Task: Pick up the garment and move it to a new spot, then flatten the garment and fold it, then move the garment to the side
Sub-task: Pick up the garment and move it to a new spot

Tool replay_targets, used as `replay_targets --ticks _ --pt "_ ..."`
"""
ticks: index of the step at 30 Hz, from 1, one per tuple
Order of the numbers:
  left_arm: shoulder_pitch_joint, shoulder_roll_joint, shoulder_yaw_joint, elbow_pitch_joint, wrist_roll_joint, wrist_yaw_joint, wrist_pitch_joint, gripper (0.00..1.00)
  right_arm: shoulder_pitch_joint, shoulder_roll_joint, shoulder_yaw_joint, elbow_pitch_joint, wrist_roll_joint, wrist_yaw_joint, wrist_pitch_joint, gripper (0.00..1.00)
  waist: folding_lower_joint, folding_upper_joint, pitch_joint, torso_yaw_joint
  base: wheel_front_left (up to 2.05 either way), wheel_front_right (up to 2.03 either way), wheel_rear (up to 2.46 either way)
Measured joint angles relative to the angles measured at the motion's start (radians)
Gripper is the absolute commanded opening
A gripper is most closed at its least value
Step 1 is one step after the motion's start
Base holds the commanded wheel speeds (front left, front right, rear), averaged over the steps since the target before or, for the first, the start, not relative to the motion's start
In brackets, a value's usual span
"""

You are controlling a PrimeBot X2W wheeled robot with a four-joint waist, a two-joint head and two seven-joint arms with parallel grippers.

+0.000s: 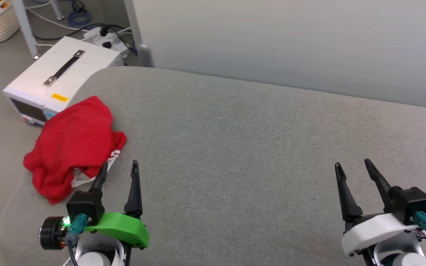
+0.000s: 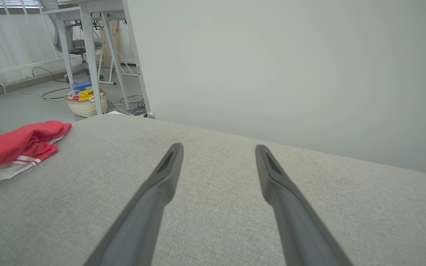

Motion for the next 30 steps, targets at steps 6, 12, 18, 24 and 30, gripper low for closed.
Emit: replay_targets --ticks 6,12,18,24,30 --pt "0.000 0.000 0.011 0.004 -0.004 -0.002 -0.012 1.00 0.000 0.000 0.008 -0.013 -0.001 0.000 -0.003 1.00 0.0000 0.0000 0.003 0.072 0.00 0.00 0.00" --pt "0.000 0.000 0.017 0.009 -0.009 -0.006 -0.028 1.00 0.000 0.001 0.011 -0.028 -0.003 0.000 -0.005 1.00 0.0000 0.0000 0.006 0.140 0.00 0.00 0.00" --pt "-0.001 0.000 0.019 0.016 -0.024 -0.010 -0.041 1.00 0.000 0.000 0.012 -0.036 -0.003 0.000 -0.005 1.00 0.0000 0.0000 0.010 0.203 0.00 0.00 0.00" --pt "-0.001 0.000 0.020 0.020 -0.038 -0.015 -0.051 1.00 0.000 0.001 0.016 -0.042 -0.002 0.000 -0.009 1.00 0.0000 0.0000 0.011 0.257 0.00 0.00 0.00" --pt "-0.001 0.000 0.020 0.029 -0.052 -0.019 -0.063 1.00 0.000 0.001 0.017 -0.048 0.002 0.000 -0.015 1.00 0.0000 0.0000 0.013 0.302 0.00 0.00 0.00"
